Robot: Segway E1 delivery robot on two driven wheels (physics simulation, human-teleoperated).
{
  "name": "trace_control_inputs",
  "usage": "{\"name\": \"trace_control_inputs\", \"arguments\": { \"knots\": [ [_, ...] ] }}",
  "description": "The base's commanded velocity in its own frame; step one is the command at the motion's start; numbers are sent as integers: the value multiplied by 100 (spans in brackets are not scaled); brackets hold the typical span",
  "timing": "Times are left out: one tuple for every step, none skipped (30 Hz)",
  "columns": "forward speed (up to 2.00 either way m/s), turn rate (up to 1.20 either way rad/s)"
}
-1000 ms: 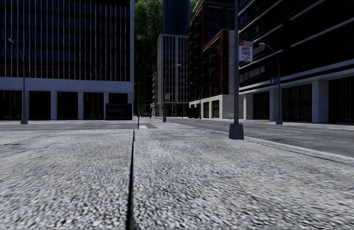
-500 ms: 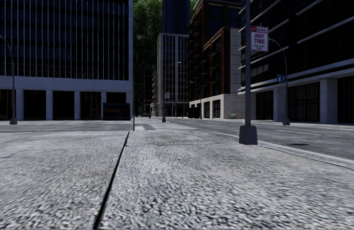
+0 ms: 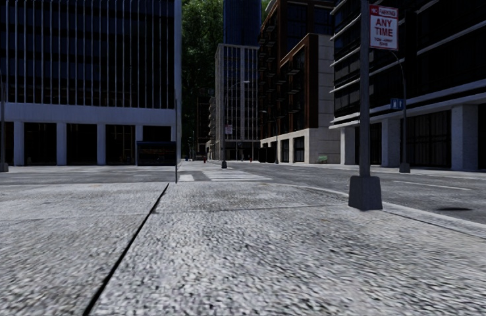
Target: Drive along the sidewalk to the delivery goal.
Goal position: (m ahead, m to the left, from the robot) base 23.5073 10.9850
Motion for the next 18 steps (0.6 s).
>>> {"name": "trace_control_inputs", "arguments": {
  "knots": [
    [200, 0],
    [200, 0],
    [200, 0],
    [200, 0],
    [200, 0],
    [200, 0],
    [200, 0],
    [200, 0],
    [200, 0],
    [200, 0],
    [200, 0],
    [200, 0],
    [200, 0],
    [200, 0],
    [200, 0],
    [200, 0],
    [200, 0],
    [200, 0]
  ]
}}
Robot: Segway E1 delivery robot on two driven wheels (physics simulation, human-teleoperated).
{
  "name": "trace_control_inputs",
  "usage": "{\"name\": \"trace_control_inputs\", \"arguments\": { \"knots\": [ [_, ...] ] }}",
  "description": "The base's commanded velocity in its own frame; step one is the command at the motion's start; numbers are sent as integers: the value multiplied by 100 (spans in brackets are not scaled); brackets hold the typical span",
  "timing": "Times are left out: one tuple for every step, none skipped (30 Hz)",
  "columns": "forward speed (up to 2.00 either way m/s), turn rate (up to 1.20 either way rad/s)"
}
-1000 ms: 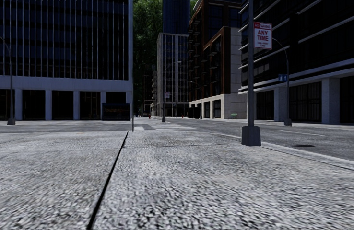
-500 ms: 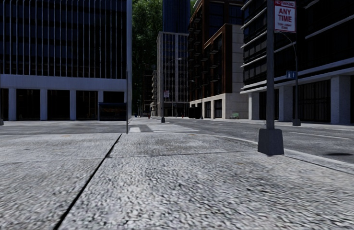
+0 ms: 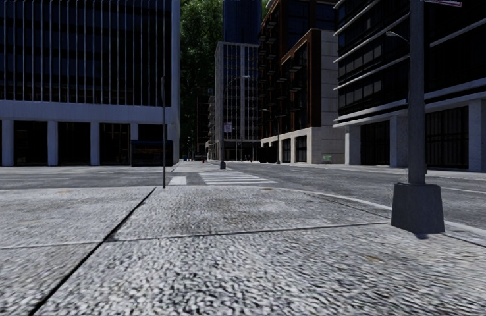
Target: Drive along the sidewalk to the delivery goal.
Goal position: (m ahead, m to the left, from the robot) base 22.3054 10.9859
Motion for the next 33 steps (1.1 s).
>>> {"name": "trace_control_inputs", "arguments": {
  "knots": [
    [200, 0],
    [200, 0],
    [200, 0],
    [200, 0],
    [200, 0],
    [200, 0],
    [200, 0],
    [200, 0],
    [200, 0],
    [200, 0],
    [200, 0],
    [200, 0],
    [200, 0],
    [200, 0],
    [200, 0],
    [200, 0],
    [200, 0],
    [200, 0],
    [200, 0],
    [200, 0],
    [200, 0],
    [200, 0],
    [200, 0],
    [200, 0],
    [200, 0],
    [200, 0],
    [200, 0],
    [200, 0],
    [200, 0],
    [200, 0],
    [200, 0],
    [200, 0],
    [200, 0]
  ]
}}
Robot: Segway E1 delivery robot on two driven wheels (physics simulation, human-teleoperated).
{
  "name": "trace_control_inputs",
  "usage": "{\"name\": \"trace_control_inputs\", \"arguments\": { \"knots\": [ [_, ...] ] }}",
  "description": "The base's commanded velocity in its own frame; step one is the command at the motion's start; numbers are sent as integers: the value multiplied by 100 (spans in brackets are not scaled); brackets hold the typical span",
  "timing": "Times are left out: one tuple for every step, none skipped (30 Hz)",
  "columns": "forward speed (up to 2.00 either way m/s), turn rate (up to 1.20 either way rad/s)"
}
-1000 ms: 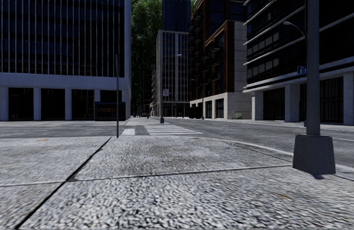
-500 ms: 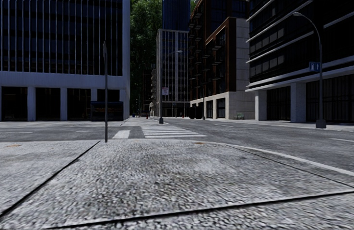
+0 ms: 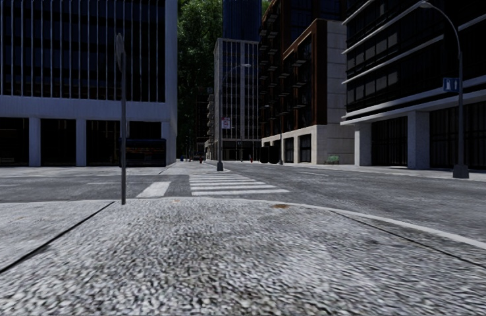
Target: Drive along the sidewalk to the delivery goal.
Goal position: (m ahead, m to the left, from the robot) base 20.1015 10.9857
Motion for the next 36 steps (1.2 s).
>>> {"name": "trace_control_inputs", "arguments": {
  "knots": [
    [200, 0],
    [200, 0],
    [200, 0],
    [200, 0],
    [200, 0],
    [200, 0],
    [200, 0],
    [200, 0],
    [200, 0],
    [200, 0],
    [200, 0],
    [200, 0],
    [200, 0],
    [200, 0],
    [200, -12],
    [200, -21],
    [200, -24],
    [200, -24],
    [200, -24],
    [200, -23],
    [200, -12],
    [200, 0],
    [200, 0],
    [200, 0],
    [200, 0],
    [200, 0],
    [200, 0],
    [200, 0],
    [200, 0],
    [200, 0],
    [200, 0],
    [200, 0],
    [200, 0],
    [200, 0],
    [200, 0],
    [200, 0]
  ]
}}
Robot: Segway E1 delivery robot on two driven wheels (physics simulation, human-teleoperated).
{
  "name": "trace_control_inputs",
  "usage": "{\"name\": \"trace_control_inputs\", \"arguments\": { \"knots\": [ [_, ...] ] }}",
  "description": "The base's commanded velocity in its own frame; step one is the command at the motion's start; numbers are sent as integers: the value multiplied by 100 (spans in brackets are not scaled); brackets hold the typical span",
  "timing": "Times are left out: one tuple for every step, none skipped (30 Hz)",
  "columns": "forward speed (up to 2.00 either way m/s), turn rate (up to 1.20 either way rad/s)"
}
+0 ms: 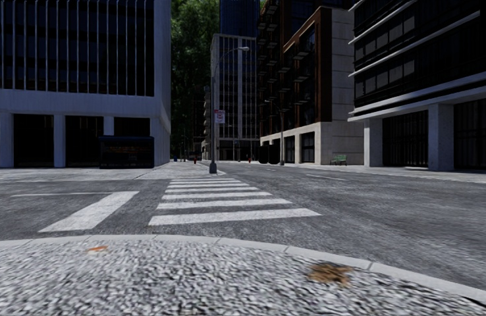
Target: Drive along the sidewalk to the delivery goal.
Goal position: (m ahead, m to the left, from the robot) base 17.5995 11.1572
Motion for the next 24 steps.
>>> {"name": "trace_control_inputs", "arguments": {
  "knots": [
    [200, 0],
    [200, 0],
    [200, 0],
    [200, 0],
    [200, 0],
    [200, 0],
    [200, 0],
    [200, 0],
    [200, 0],
    [200, 0],
    [200, 0],
    [200, 0],
    [200, 0],
    [200, 0],
    [200, 0],
    [200, 0],
    [200, 0],
    [200, 0],
    [200, 0],
    [200, 0],
    [200, 0],
    [200, 0],
    [200, 0],
    [200, 0]
  ]
}}
